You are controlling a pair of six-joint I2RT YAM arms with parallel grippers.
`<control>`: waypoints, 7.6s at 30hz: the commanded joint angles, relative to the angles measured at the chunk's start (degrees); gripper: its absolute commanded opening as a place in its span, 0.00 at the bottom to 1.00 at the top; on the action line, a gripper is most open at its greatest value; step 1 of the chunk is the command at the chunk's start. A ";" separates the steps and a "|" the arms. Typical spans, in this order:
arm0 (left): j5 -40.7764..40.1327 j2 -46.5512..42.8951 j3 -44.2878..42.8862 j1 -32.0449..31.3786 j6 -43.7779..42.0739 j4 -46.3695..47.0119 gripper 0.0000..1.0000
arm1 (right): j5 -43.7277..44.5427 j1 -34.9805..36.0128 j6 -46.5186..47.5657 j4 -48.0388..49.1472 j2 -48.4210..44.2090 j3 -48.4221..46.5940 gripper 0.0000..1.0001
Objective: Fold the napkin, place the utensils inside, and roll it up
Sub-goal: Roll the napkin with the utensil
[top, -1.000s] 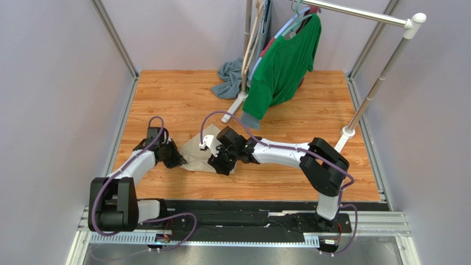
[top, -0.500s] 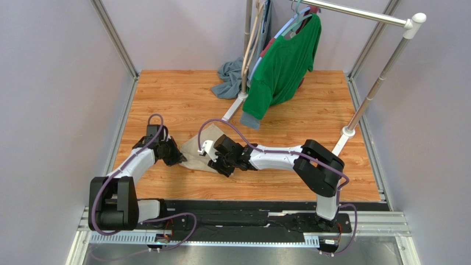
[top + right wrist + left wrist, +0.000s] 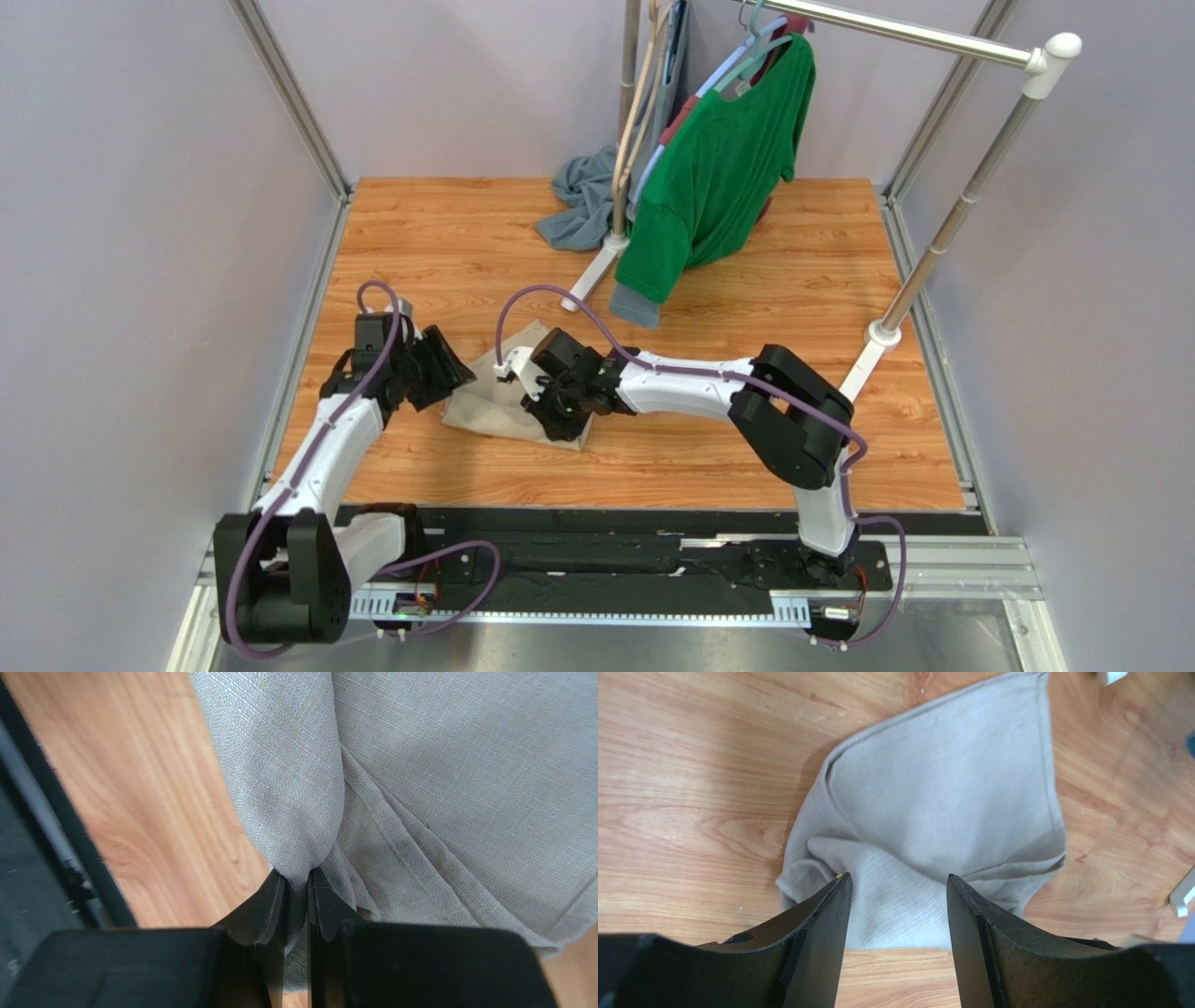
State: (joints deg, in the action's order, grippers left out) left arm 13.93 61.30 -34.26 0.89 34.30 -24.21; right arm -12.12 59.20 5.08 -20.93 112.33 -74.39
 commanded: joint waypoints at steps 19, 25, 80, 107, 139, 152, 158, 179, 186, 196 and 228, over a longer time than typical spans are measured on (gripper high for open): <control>-1.28 -14.19 7.72 0.26 0.94 0.91 0.61 | -33.31 -12.26 -9.83 -18.80 16.86 -13.67 0.00; -2.33 -13.57 8.24 0.26 0.68 0.91 0.61 | -37.01 -14.37 -11.58 -19.15 21.70 -16.40 0.00; -7.52 14.29 0.77 0.26 -1.78 0.39 0.00 | -8.11 -1.72 -4.56 -11.24 -8.45 -1.99 0.51; -7.08 14.55 0.86 0.26 -1.96 0.74 0.00 | -3.00 0.39 2.65 -1.75 -13.19 2.67 0.54; -6.90 14.38 0.86 0.26 -2.05 0.83 0.00 | 9.74 3.29 5.03 1.42 -2.91 6.27 0.53; -4.36 11.14 1.74 0.17 -1.44 1.62 0.37 | 22.31 7.07 -1.13 -3.59 4.82 6.45 0.21; -7.95 0.70 -0.71 0.26 -0.20 -2.16 0.75 | 16.79 6.72 -0.34 -7.54 4.47 5.22 0.07; -5.14 -13.40 9.39 0.26 1.73 0.03 0.76 | -27.25 -5.76 2.04 -18.54 8.60 -6.20 0.00; -4.35 -13.13 10.00 -0.27 2.26 -0.58 0.74 | -32.44 -8.40 0.98 -19.50 13.26 -9.54 0.00; -12.62 -18.14 6.22 -3.17 -0.64 -2.08 0.73 | -35.78 -11.29 -0.16 -22.49 19.41 -15.08 0.00; -6.38 0.56 7.03 -3.70 -0.11 1.18 0.00 | -38.16 -15.70 -4.73 -20.91 17.07 -15.70 0.26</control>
State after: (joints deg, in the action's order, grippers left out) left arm 7.77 57.67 -23.29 -2.61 35.83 -21.12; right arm -60.31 44.07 -1.32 -43.79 132.88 -92.12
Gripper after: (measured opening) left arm 0.039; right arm 0.187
